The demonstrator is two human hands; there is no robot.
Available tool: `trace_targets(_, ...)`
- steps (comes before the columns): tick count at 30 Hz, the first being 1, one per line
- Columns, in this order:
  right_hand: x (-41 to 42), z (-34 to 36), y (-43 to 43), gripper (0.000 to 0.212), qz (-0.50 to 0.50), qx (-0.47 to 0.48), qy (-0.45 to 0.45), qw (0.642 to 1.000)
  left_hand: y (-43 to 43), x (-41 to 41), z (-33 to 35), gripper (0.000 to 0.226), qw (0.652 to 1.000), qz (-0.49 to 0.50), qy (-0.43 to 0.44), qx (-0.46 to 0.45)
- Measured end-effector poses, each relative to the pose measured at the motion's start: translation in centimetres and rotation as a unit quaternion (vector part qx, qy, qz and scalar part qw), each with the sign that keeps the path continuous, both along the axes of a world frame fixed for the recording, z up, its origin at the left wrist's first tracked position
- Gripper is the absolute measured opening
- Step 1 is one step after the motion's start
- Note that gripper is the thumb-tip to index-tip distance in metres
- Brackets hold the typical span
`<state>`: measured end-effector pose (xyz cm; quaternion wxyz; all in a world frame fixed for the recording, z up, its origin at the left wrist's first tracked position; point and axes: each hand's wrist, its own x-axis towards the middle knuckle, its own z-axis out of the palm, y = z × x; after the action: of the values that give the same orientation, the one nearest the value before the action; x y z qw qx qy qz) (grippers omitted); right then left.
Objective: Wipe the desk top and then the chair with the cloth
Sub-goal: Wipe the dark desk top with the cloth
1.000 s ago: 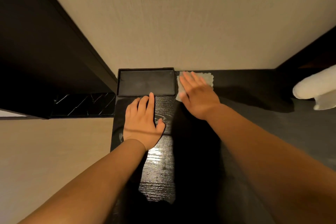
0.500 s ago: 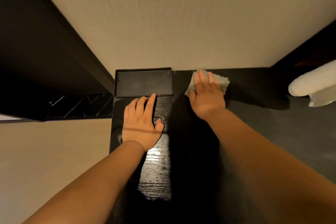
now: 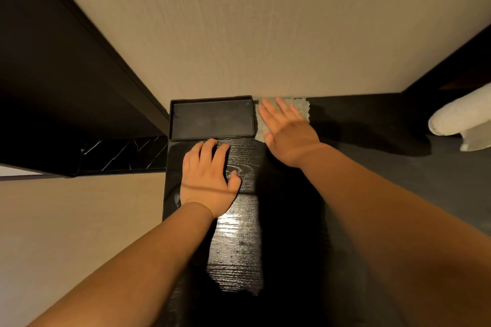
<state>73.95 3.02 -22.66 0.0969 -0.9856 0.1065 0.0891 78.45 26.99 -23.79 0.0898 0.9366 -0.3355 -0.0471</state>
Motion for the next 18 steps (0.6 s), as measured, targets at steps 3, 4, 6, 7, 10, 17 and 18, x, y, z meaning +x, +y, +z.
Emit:
trace_targets(3,-0.8,0.0,-1.9,0.065,0.008,0.006,0.004,1.0,0.0,0.0,-0.1,0.066,1.0,0.0,0.001,0.007)
trace_targets(4,-1.2,0.0,-2.4,0.065,-0.01,0.002,-0.004,1.0,0.0,0.0,0.0,0.066,1.0,0.001,0.001,0.008)
trace_targets(6,-1.9,-0.3,-2.7,0.067,-0.054,-0.005,-0.017,0.998,0.0,-0.1,-0.1,0.066,1.0,0.002,0.0,0.005)
trace_targets(7,-1.9,-0.3,-2.4,0.067,-0.073,-0.005,-0.013,0.997,0.0,-0.1,-0.1,0.066,1.0,0.002,-0.003,0.004)
trace_targets(10,-1.0,-0.4,-0.6,0.066,-0.1,0.014,-0.008,0.995,0.0,-0.2,0.0,0.065,1.0,0.002,-0.004,0.002)
trace_targets(17,0.5,0.1,-0.5,0.067,0.02,0.041,0.03,0.999,0.1,-0.2,0.4,0.066,1.0,0.0,0.001,-0.001)
trace_targets(18,-0.1,0.0,-0.9,0.071,0.018,0.042,0.021,0.999,0.0,-0.2,0.4,0.066,1.0,-0.001,0.001,-0.003)
